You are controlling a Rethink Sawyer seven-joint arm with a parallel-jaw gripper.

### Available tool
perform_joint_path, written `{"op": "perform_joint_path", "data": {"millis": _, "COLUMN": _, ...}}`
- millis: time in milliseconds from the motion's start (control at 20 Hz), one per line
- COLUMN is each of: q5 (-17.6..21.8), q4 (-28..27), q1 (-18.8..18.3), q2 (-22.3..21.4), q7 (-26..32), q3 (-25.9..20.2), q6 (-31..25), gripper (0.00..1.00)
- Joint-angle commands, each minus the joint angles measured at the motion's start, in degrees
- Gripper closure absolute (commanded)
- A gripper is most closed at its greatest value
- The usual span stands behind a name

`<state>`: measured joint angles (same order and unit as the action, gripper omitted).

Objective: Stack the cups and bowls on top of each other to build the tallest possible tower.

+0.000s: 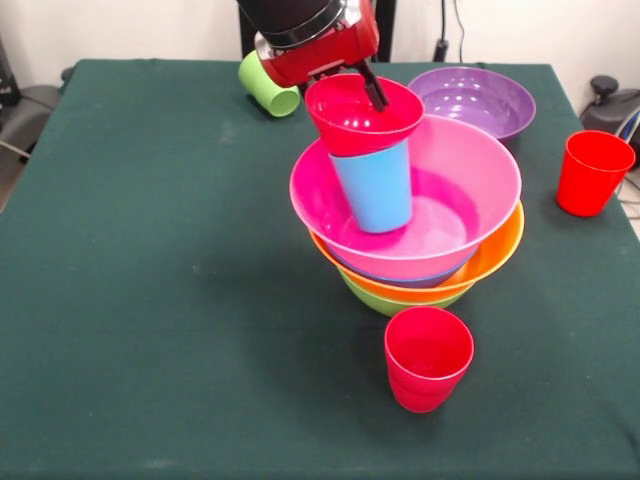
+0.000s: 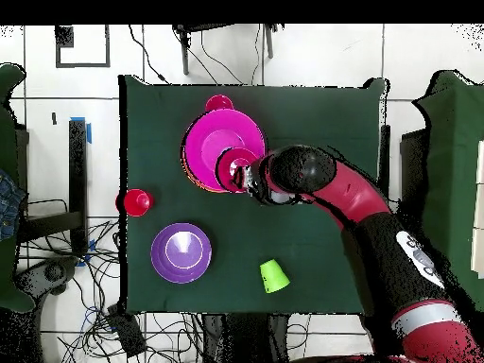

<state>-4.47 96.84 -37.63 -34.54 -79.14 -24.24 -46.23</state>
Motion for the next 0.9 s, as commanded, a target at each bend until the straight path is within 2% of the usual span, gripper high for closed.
{"op": "perform_joint_path", "data": {"millis": 50, "q5": 1.66, "q4": 2.07, "q1": 0.14, "q2": 0.86, "q7": -2.53, "q3": -1.77, "q6": 1.45, "gripper": 0.00}}
{"op": "perform_joint_path", "data": {"millis": 350, "q5": 1.38, "q4": 2.81, "q1": -0.29, "q2": 0.96, "q7": -1.52, "q3": -3.54, "q6": 3.28, "gripper": 0.00}}
{"op": "perform_joint_path", "data": {"millis": 900, "q5": 1.59, "q4": 0.66, "q1": -1.13, "q2": 2.32, "q7": 0.30, "q3": -7.99, "q6": 6.26, "gripper": 0.00}}
